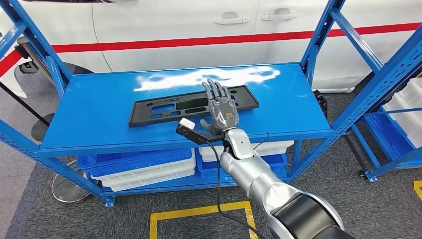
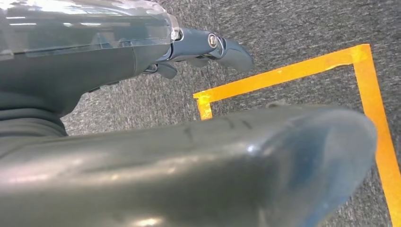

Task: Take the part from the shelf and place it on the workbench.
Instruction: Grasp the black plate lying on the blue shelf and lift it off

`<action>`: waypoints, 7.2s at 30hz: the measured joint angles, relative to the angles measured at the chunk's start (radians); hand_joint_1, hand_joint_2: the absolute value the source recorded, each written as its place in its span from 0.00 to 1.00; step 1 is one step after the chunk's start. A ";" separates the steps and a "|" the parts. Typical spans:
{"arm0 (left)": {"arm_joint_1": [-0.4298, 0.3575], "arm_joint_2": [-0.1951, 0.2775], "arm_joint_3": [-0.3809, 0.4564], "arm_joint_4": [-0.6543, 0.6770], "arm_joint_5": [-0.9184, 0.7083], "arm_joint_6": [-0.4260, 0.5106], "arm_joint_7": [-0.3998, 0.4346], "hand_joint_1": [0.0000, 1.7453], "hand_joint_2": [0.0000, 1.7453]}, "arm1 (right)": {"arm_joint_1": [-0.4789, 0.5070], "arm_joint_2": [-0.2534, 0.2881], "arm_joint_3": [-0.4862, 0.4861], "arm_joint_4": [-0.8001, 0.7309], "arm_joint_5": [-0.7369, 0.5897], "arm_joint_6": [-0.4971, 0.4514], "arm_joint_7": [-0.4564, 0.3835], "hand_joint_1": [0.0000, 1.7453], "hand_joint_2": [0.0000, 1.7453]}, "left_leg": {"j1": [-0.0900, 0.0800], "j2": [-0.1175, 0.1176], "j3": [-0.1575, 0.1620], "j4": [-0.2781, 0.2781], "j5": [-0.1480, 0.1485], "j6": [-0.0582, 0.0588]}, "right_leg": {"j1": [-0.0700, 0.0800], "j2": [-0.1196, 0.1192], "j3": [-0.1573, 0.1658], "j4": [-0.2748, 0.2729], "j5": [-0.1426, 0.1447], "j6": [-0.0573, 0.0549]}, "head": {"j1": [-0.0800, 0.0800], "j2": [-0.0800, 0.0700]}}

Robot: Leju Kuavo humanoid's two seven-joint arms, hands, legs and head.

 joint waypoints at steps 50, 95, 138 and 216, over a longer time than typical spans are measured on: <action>-0.015 -0.009 0.016 0.001 -0.013 -0.128 -0.066 0.00 0.00 | 0.057 0.066 -0.071 0.010 -0.100 0.035 -0.167 0.00 1.00 | 0.002 0.005 0.003 -0.024 0.019 0.037 | 0.000 -0.001 -0.154 0.258 -0.093 0.023 | 0.000 0.000; -0.023 -0.014 0.020 0.006 -0.033 -0.146 -0.065 0.00 0.00 | 0.083 0.036 -0.089 0.003 -0.065 0.003 -0.151 0.00 1.00 | 0.009 0.003 -0.165 0.235 -0.070 -0.020 | -0.001 -0.008 -0.039 -0.023 0.048 -0.028 | 0.000 0.000; -0.023 0.001 0.036 0.015 -0.047 -0.136 -0.049 0.00 0.00 | 0.065 0.042 -0.089 0.054 -0.051 0.004 -0.137 0.00 1.00 | -0.013 -0.009 0.094 -0.038 -0.075 0.019 | 0.043 0.012 -0.146 0.006 0.127 -0.047 | 0.001 0.000; -0.028 0.005 0.097 0.015 -0.071 -0.067 -0.068 0.00 0.00 | 0.416 -0.254 -0.125 -1.267 -1.120 0.327 -0.407 1.00 1.00 | -0.015 -0.003 0.107 -0.037 -0.076 0.022 | 0.040 0.017 -0.134 0.004 0.130 -0.043 | 0.001 0.000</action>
